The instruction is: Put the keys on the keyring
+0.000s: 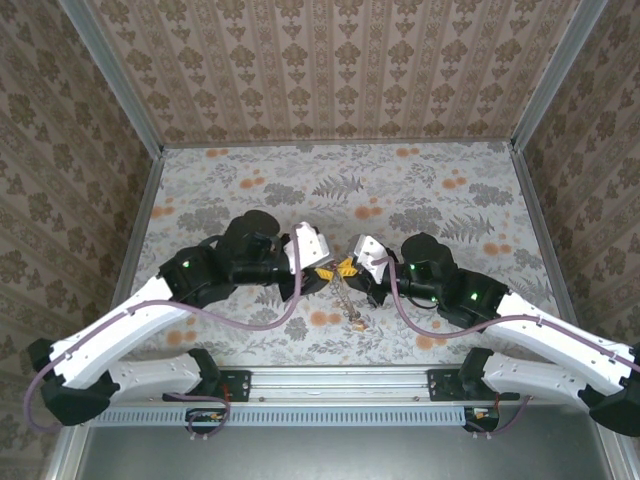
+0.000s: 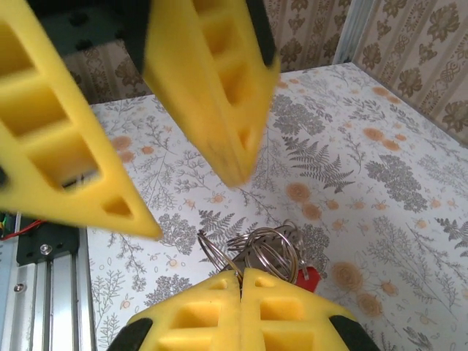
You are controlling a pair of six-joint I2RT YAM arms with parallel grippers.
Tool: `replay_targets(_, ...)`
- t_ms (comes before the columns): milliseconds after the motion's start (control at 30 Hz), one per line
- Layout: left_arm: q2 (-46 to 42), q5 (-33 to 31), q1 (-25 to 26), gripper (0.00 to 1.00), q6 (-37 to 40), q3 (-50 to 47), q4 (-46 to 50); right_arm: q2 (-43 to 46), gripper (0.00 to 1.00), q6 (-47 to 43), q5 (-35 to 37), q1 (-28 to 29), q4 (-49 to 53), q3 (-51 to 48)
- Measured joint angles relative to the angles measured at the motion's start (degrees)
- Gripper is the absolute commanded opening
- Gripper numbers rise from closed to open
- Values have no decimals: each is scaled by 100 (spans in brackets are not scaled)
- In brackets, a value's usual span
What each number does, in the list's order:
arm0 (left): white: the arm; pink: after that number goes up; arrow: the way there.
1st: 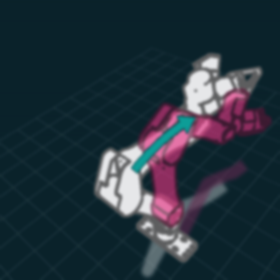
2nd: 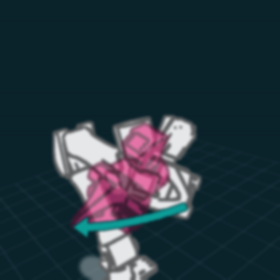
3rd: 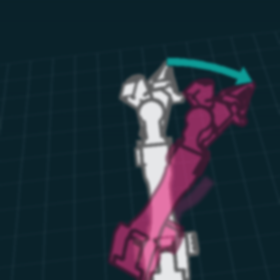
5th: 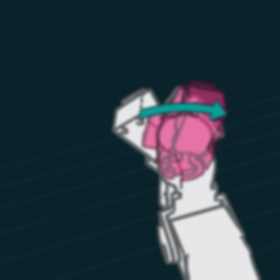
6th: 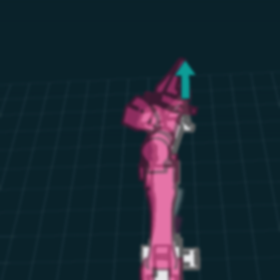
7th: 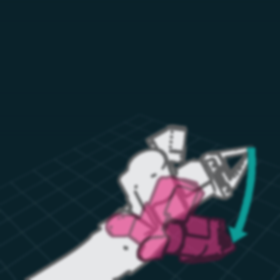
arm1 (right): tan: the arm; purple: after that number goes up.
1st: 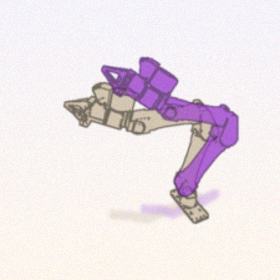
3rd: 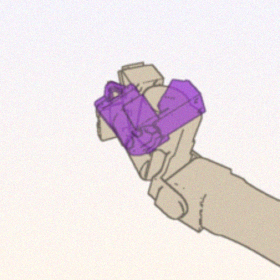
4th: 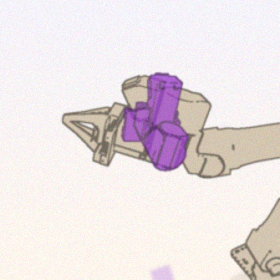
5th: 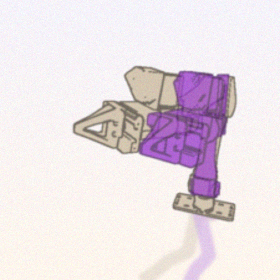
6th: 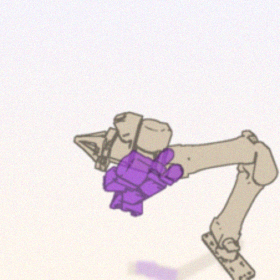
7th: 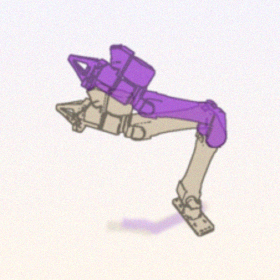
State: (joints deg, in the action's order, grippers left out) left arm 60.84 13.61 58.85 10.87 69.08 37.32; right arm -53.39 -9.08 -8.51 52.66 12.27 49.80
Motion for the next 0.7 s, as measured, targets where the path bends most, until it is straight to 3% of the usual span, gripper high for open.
replay_targets(233, 308, 2, 0, 30, 79, 11, 4, 0, 0, -4, 107, 39, 20, 15)
replay_targets(367, 308, 2, 0, 1, 144, 13, 33, 0, 0, -24, 127, 55, 17, 15)
replay_targets(667, 254, 35, 7, 0, 149, 0, 39, 28, 0, -149, 181, 125, 2, 15)
replay_targets(700, 227, 57, 7, 0, 146, -9, 20, 50, 4, -153, 155, 127, -7, 13)
